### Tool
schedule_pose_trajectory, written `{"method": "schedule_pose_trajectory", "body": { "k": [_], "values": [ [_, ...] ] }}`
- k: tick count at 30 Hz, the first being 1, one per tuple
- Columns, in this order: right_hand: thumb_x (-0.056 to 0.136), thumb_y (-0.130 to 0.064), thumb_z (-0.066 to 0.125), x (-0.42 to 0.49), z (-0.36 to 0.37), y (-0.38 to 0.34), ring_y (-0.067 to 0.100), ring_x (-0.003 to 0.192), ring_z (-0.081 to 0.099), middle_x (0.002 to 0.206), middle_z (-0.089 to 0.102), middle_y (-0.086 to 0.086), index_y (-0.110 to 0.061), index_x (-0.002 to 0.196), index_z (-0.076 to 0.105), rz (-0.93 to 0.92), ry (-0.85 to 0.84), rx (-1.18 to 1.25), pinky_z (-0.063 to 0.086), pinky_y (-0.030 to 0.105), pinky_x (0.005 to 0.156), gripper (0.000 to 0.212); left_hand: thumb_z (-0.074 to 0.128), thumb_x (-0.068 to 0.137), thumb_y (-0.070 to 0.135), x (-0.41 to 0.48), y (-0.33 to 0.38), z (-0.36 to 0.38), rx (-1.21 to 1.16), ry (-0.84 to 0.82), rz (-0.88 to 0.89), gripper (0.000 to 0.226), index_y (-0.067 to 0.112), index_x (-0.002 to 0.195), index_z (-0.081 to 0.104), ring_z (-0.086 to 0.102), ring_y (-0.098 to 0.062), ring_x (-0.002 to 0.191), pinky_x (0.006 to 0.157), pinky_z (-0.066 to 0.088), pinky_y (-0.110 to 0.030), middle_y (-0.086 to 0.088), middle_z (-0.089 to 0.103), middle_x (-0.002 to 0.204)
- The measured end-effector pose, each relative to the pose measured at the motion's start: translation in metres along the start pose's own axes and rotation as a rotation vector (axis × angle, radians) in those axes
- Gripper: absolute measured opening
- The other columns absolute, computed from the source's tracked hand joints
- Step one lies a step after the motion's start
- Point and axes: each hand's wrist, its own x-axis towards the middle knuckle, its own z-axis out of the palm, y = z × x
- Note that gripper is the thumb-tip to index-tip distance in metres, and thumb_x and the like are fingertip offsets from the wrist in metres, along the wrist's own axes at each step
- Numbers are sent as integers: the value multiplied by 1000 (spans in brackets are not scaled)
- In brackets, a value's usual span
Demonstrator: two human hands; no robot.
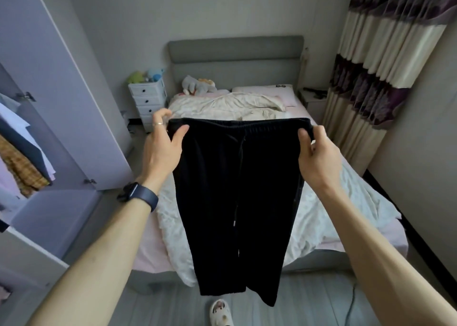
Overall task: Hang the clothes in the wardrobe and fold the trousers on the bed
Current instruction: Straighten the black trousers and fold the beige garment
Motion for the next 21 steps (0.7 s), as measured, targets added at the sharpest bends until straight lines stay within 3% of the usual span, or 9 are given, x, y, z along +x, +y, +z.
{"method": "schedule_pose_trajectory", "body": {
  "k": [4, 7, 10, 14, 17, 21],
  "values": [
    [104, -48, 40, 42, 42, 4, 28, 66, 56, 63, 53, -5, -21, 101, 48, -5, 33, 12, 45, 42, 61, 28, 66, 84, 58, 53, -30, 24, -143, 52, -98, 36, 36, 112, 62, 63, 4, 95, 82, 47, -17, 34, 66, 92],
    [102, -49, 40, 85, 85, 8, 21, 63, 50, 60, 46, -10, -27, 102, 48, -28, 66, -1, 38, 37, 58, 23, 66, 85, 56, 102, -54, 43, -211, 37, -112, 23, 42, 103, 67, 63, 12, 93, 80, 46, -7, 37, 67, 92],
    [103, -47, 42, 124, 125, 10, 18, 61, 46, 58, 43, -13, -27, 102, 48, -44, 61, -21, 34, 34, 57, 21, 65, 86, 54, 145, -76, 54, -212, -12, -99, 6, 54, 91, 63, 63, 11, 88, 75, 47, -7, 36, 67, 89],
    [103, -46, 42, 166, 180, 13, 18, 61, 48, 60, 44, -13, -26, 103, 48, -24, 45, -43, 36, 35, 56, 21, 66, 89, 49, 201, -115, 79, -224, -71, -141, 18, 35, 100, 67, 67, -2, 92, 80, 50, -21, 15, 72, 95],
    [104, -45, 41, 183, 219, 29, 26, 70, 57, 71, 53, -7, -26, 102, 45, 20, -41, -66, 44, 41, 61, 20, 68, 91, 45, 224, -147, 109, -223, -120, -202, 8, 38, 91, 64, 65, 2, 87, 71, 46, -13, 19, 70, 89],
    [104, -44, 42, 175, 260, 65, 27, 75, 58, 83, 59, -4, -30, 108, 43, 127, -191, -116, 43, 39, 63, 15, 68, 91, 48, 214, -193, 147, -105, -245, -306, 22, 29, 99, 65, 63, 0, 79, 59, 40, -17, 17, 66, 83]
  ]
}}
